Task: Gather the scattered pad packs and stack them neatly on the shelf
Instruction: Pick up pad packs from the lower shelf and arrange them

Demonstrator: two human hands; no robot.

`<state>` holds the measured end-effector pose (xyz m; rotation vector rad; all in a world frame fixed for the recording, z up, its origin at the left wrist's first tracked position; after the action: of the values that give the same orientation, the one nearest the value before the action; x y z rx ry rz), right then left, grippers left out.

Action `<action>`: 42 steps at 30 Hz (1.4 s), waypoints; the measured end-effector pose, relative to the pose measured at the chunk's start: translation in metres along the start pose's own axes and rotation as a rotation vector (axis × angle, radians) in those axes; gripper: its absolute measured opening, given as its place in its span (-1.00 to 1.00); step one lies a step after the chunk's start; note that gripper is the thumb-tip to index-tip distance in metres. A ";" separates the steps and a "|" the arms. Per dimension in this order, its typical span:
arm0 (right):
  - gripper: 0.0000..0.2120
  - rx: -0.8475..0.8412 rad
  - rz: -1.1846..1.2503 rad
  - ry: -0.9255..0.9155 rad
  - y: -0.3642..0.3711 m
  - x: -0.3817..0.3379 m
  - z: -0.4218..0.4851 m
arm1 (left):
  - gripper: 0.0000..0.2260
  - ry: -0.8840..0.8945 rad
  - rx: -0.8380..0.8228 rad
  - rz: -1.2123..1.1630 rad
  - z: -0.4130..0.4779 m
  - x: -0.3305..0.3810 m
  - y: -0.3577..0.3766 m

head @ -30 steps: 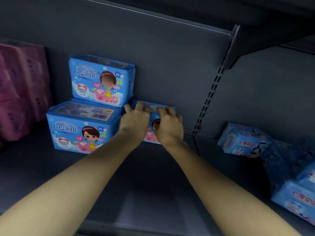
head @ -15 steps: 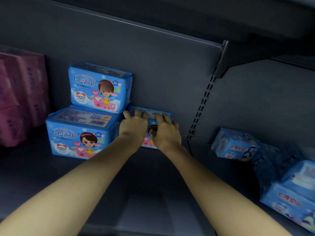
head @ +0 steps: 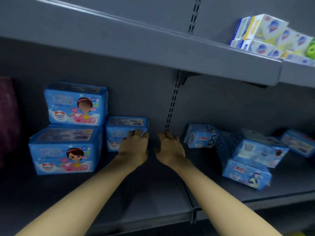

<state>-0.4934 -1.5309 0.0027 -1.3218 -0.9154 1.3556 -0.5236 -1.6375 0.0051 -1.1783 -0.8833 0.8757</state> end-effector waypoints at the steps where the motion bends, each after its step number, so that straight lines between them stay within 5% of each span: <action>1: -0.44 -0.005 -0.005 0.026 -0.001 0.005 -0.005 | -0.54 0.021 -0.012 -0.014 -0.001 0.005 0.001; 21: -0.51 0.168 -0.079 0.546 -0.056 0.114 -0.146 | -0.56 0.497 -0.211 -0.201 -0.039 0.173 0.019; 42: -0.54 0.211 -0.053 0.687 -0.105 0.269 -0.231 | -0.60 0.714 -0.129 -0.229 -0.082 0.362 0.025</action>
<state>-0.2266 -1.2742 0.0131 -1.4418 -0.3237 0.8285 -0.3076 -1.3352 0.0068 -1.3413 -0.4706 0.1745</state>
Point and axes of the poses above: each hand's wrist, its own z-axis towards the middle knuckle, its own y-axis out of the palm, x = y × z, the point moved 5 cm from there along z, towards the middle knuckle, and after that the axes turned 6 degrees about -y, right-handed, at the moved point
